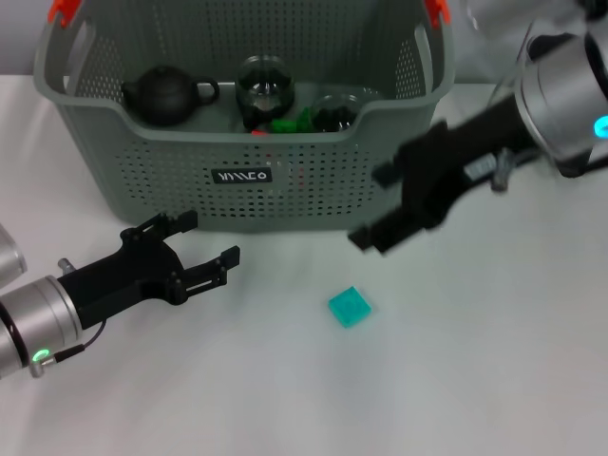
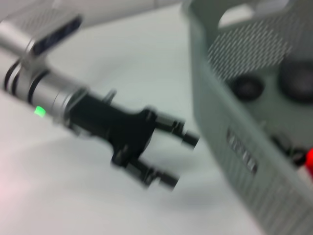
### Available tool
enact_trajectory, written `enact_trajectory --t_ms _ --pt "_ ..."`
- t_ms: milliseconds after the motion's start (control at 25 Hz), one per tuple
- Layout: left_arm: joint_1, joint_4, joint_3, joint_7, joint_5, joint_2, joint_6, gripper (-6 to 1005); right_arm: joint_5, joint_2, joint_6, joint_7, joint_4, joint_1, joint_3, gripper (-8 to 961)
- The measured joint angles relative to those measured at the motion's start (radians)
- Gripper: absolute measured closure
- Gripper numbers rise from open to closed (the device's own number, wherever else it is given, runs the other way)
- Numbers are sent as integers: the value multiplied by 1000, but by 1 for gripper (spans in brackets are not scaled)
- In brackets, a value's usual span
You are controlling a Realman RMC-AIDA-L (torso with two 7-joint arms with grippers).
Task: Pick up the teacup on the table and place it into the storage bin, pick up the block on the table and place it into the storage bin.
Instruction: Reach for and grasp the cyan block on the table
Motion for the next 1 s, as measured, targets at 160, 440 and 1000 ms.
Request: enact_trajectory --t_ms 160,440,1000 --pt "-5 -2 0 0 -1 1 -2 142 -3 6 31 -67 51 -34 -58 39" --pt "-6 -2 0 0 -1 1 -10 142 -3 7 192 -207 214 -47 -215 39" --pt "-3 -2 1 0 -1 -4 -12 142 3 14 471 -312 454 6 -383 38"
